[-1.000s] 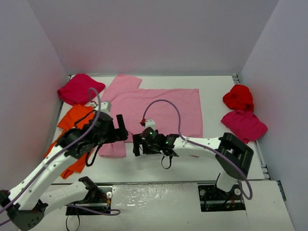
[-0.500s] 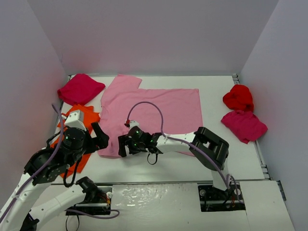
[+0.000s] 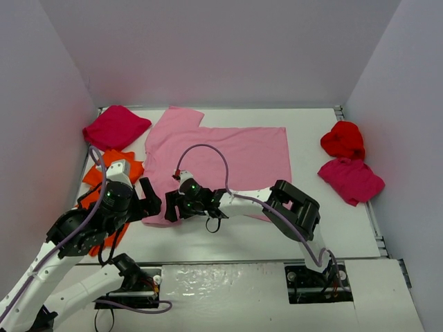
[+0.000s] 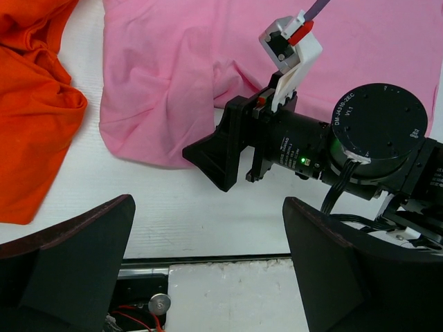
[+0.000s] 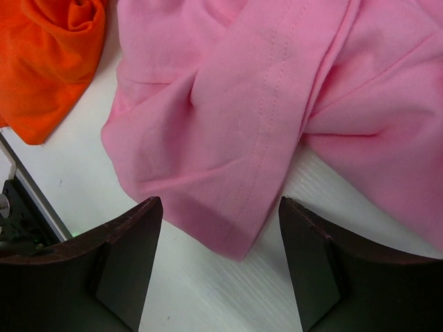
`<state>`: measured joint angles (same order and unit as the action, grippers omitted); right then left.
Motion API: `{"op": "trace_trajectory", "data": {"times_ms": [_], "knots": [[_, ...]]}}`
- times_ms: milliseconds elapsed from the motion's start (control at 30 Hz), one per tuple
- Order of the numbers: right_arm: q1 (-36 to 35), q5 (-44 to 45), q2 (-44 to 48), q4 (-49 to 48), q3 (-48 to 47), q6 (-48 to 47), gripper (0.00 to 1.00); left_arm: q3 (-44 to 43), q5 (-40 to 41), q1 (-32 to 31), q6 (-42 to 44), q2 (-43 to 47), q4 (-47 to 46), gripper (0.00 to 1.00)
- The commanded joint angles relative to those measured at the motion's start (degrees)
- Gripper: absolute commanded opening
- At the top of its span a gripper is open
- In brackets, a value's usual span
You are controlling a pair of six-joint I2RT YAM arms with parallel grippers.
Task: Fold and stack the t-shirts
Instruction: Fold the tshirt
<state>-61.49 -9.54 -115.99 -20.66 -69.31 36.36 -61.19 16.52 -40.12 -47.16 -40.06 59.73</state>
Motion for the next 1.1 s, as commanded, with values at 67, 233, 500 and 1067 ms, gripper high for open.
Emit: {"op": "trace_trajectory", "data": {"times_ms": [67, 233, 500, 1067], "knots": [[0.0, -0.27, 0.83, -0.12, 4.13, 0.14, 0.59, -0.24, -0.38, -0.16, 0.23, -2.38, -3.46, 0.86], [-0.34, 0.39, 2.03, -0.75, 8.09, 0.71, 0.58, 0.07, -1.21, -0.22, 0.72, -3.34, -4.63, 0.86], [-1.0, 1.28, 1.3, -0.93, 10.59, 1.6, 0.61, 0.68, -1.85, -0.22, 0.96, -3.93, -5.15, 0.86], [-1.13, 1.05, -2.41, -2.37, 9.52, -0.07, 0.08, 1.16, -1.23, -0.17, 0.4, -2.23, -3.79, 0.86]]}}
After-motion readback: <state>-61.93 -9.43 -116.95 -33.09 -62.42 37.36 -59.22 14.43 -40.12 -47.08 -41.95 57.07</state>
